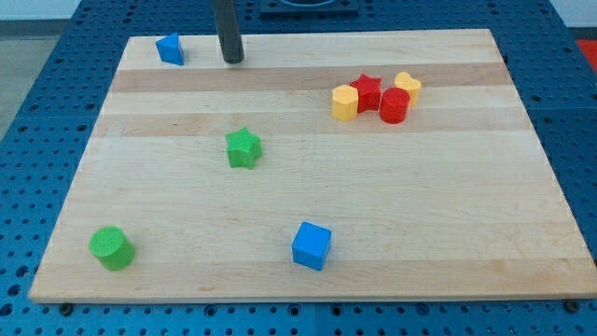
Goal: Move the blue triangle closer to the green star
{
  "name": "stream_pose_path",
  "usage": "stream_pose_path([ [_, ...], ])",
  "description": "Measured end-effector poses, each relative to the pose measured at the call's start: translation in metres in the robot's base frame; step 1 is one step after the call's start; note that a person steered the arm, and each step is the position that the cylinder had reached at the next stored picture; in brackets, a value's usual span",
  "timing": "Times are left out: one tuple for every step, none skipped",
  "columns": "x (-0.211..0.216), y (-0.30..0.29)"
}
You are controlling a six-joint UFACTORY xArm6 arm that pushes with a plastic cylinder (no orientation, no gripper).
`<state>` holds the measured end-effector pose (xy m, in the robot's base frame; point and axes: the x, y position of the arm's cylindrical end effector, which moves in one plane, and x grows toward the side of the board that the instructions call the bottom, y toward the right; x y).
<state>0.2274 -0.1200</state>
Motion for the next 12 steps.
stream_pose_path([
  [-0.033, -0.01],
  [-0.036, -0.023],
  [-0.036, -0.048],
  [-0.036, -0.086],
  [-0.036, -0.111],
  [-0.036, -0.125],
  [-0.031, -0.134],
  [-0.021, -0.133],
  [-0.005, -0.128],
  [0.005, -0.111],
  [0.005, -0.089],
  [0.005, -0.065],
])
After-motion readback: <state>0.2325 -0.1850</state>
